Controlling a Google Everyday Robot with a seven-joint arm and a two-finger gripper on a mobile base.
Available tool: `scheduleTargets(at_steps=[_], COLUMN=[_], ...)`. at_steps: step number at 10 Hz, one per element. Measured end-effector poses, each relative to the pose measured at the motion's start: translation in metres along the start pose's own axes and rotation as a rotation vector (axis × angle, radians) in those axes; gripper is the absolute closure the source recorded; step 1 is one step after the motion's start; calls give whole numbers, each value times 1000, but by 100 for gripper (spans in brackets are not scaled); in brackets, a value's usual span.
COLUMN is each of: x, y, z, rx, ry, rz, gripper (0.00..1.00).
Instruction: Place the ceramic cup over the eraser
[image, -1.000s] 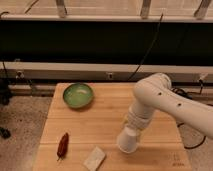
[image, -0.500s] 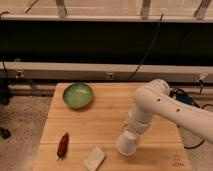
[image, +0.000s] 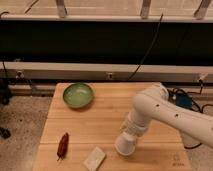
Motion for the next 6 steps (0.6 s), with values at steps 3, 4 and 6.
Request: scheduleTargets(at_steps=[3, 4, 6], x=[1, 2, 4], y=[-1, -1, 0], z=[8, 10, 10], rx=[-19, -25, -29], ry=[33, 40, 50], rz=[-3, -1, 3], gripper=[20, 20, 20])
